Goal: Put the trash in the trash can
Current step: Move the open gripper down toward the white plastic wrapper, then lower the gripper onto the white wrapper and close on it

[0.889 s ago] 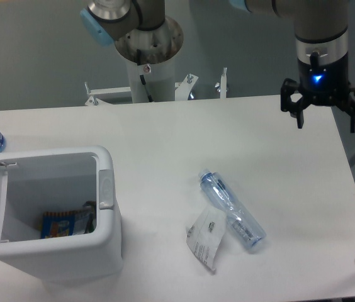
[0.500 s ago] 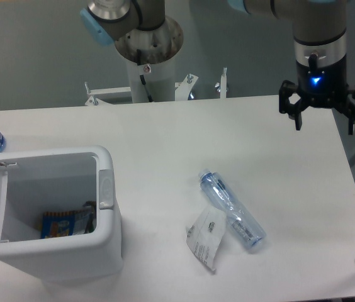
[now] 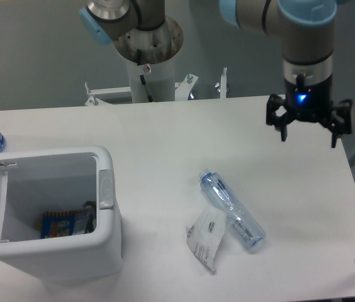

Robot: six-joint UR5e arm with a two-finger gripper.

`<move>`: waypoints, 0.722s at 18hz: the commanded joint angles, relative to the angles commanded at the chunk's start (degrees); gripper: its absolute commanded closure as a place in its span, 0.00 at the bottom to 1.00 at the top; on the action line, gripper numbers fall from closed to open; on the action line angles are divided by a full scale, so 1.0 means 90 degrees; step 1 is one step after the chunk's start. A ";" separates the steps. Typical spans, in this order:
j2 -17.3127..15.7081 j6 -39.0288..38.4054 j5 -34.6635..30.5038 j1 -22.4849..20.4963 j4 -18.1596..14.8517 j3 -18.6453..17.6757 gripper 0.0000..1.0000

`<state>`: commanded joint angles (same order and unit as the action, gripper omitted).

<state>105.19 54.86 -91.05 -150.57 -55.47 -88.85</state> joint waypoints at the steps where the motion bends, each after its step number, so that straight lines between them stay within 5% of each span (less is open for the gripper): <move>1: 0.0137 -0.0205 0.0010 0.0098 0.0069 -0.0001 0.00; 7: 0.1016 -0.1154 0.0731 0.0411 0.0089 0.0165 0.00; 13: 0.1495 -0.1438 0.1162 0.0558 0.0128 0.0117 0.00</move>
<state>118.65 41.92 -80.60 -145.55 -54.32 -87.80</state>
